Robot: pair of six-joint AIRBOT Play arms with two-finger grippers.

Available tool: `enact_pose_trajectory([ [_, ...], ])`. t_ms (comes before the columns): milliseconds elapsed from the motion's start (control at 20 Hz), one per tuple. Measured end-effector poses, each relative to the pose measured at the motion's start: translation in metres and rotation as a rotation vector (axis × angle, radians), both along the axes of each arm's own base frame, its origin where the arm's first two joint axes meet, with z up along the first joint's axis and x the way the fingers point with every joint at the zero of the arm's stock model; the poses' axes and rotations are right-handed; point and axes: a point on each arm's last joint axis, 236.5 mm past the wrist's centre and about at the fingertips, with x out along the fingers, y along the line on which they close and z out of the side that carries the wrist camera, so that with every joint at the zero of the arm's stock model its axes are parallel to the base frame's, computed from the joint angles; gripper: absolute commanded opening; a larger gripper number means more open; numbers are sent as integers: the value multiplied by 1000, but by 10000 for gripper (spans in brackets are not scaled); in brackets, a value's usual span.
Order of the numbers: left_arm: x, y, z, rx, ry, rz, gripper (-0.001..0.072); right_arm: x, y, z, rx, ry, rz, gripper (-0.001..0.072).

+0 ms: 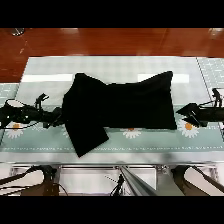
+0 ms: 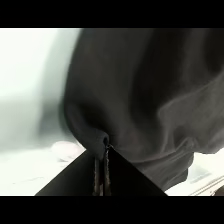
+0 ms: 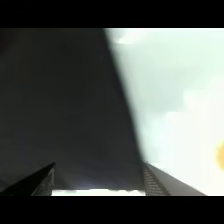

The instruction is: Fold the shirts.

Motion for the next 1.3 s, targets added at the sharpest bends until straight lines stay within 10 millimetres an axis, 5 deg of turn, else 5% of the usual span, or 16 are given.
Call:
enact_pose_trajectory([
  [250, 3, -3, 3, -10, -7, -16, 19, -29, -5, -26, 2, 126, -38, 626],
  [650, 3, -4, 5, -15, -9, -22, 19, -18, 37, -43, 144, 154, -6, 621],
  [700, 2, -4, 5, -17, -7, -24, 20, -15, 44, -45, 142, 155, 18, 562],
  [800, 1, -5, 6, -23, -2, -29, 19, -5, 50, -51, 102, 137, 62, 34],
  [900, 2, -7, 11, -32, -11, -27, 19, 5, 57, -48, 68, 107, 129, 30],
  [1000, 18, -12, 32, -59, -87, -30, 19, 20, 67, -27, 72, 58, 209, 29],
  [1100, 52, -15, 76, -93, -245, -14, 19, 52, 66, 15, 46, -51, 256, 29],
  [1200, 95, -17, 149, -131, -470, 18, 18, 94, 59, 86, -16, -219, 273, 29],
  [1300, 132, -12, 244, -122, -738, 56, 18, 129, 51, 173, -100, -415, 264, 29],
])
